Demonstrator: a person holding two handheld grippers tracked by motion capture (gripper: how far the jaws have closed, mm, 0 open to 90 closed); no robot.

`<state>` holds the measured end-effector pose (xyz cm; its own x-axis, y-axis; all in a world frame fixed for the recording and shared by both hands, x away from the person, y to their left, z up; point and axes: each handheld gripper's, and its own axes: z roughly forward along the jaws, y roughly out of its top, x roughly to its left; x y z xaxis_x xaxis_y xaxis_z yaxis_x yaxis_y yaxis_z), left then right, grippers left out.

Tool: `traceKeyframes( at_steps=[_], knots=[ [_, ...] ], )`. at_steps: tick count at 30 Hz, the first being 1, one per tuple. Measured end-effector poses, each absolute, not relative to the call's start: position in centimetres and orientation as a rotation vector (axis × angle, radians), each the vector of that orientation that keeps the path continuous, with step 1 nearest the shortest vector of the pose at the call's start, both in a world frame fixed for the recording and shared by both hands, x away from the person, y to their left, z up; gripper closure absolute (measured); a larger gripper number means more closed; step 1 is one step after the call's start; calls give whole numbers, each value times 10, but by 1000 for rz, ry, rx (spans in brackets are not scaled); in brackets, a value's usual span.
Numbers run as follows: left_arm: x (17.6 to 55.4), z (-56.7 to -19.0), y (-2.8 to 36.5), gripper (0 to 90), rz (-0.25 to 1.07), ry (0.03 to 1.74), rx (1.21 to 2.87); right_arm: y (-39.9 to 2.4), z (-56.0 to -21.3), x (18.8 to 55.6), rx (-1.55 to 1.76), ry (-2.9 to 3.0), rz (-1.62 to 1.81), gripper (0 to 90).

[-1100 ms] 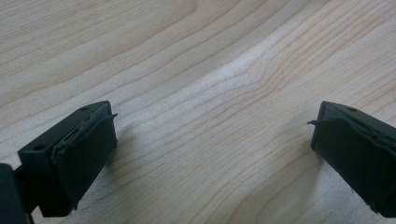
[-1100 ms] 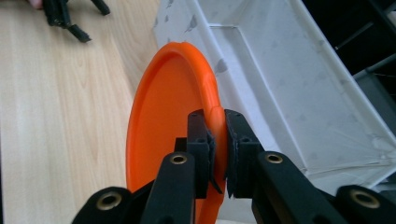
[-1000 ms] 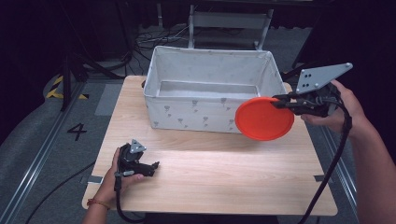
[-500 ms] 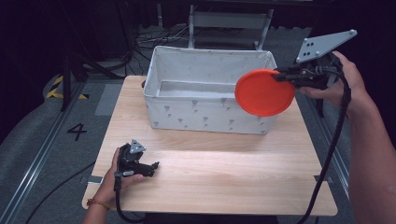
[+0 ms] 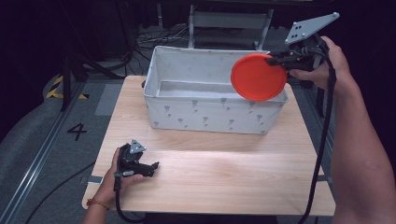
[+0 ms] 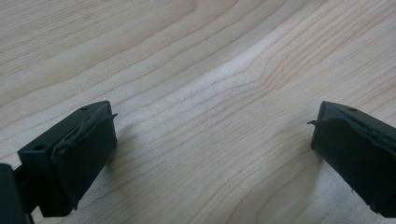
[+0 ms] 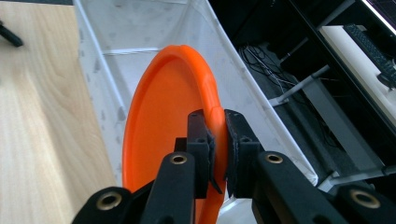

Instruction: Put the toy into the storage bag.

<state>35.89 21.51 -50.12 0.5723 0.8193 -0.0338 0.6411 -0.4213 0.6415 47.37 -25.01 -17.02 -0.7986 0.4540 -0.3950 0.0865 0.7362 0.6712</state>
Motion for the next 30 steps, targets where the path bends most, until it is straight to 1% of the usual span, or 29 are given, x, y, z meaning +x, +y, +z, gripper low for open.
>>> traceKeyframes(
  at_steps=[5,17,23,26,30],
  knots=[
    [359,-501,216,5,389,1151,2200,-248,-176,487,420,2395,885,819],
    [359,-501,215,6,380,1156,2200,-236,-213,526,474,2435,834,819],
    [360,-501,216,5,391,1147,2202,-227,-232,532,461,2476,801,819],
    [359,-501,215,6,375,1160,2198,-222,-241,534,460,2495,794,819],
    [360,-501,216,6,396,1147,2200,-219,-253,537,462,2535,771,818]
  ],
)
